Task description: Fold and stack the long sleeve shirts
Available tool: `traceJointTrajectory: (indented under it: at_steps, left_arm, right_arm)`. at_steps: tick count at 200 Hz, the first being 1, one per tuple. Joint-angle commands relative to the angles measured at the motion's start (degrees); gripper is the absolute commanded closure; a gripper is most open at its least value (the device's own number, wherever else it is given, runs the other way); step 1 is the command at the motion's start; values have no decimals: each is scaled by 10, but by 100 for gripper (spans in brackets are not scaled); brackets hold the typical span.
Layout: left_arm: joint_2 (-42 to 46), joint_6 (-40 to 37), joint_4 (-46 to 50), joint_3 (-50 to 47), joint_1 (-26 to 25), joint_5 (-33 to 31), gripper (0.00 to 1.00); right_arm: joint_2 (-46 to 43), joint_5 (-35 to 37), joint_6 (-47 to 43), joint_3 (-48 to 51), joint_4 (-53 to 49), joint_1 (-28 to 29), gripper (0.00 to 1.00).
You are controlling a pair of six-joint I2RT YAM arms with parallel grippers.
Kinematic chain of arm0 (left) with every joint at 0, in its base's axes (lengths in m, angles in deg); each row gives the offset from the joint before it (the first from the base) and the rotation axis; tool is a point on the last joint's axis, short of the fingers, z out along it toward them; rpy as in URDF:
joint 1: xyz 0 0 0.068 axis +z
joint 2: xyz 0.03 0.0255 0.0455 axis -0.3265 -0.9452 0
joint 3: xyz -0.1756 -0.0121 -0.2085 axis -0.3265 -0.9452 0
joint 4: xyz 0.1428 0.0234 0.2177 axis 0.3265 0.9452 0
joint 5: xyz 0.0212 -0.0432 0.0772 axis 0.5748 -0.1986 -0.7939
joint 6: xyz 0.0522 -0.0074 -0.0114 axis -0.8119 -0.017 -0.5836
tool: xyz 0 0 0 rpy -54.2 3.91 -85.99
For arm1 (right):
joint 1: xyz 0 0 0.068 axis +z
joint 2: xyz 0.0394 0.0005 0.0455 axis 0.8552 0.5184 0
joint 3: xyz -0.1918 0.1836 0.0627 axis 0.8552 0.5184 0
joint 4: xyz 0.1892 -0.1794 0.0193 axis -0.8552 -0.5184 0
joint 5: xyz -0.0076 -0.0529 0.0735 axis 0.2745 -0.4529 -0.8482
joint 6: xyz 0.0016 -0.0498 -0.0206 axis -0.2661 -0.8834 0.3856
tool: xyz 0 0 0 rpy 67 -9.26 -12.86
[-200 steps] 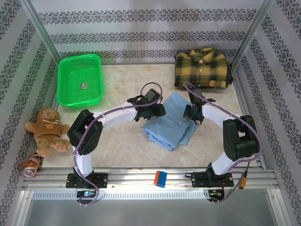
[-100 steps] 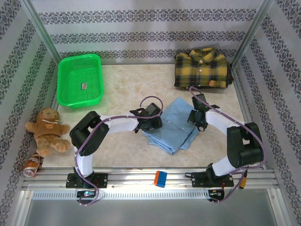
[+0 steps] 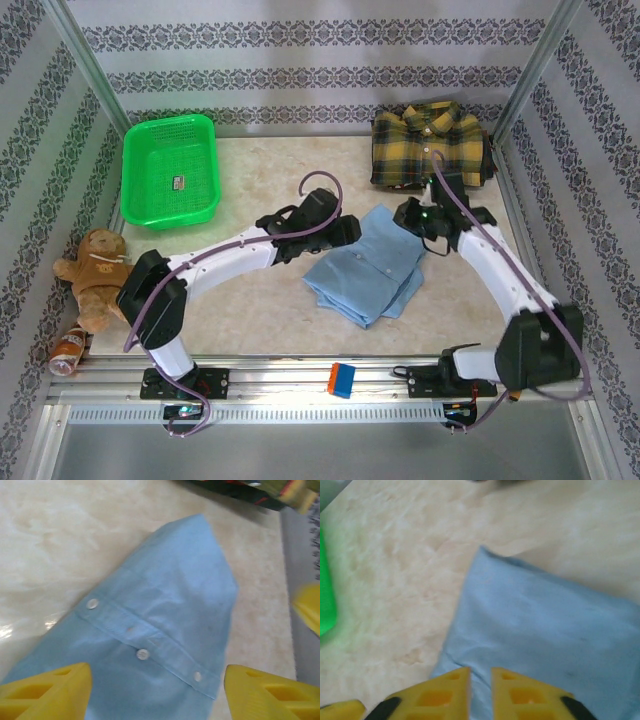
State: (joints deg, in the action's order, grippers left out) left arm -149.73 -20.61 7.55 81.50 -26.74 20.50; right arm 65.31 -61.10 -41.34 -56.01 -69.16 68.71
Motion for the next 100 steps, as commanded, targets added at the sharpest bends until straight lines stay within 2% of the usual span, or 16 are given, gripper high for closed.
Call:
traceJointTrajectory:
  at_steps: [1, 25, 73, 100]
  left_arm:
    - [-19, -26, -4, -22, -10, 73, 34]
    - [-37, -21, -56, -52, -25, 116, 42]
    - [-74, -25, -126, -117, -61, 152, 44]
    - [-108, -29, -119, -118, -75, 162, 44]
  right_arm:
    - [90, -99, 7, -39, 45, 12, 90]
    - [195, -128, 35, -84, 96, 6, 94]
    - [353, -89, 32, -160, 90, -7, 97]
    - [409, -87, 39, -187, 92, -6, 98]
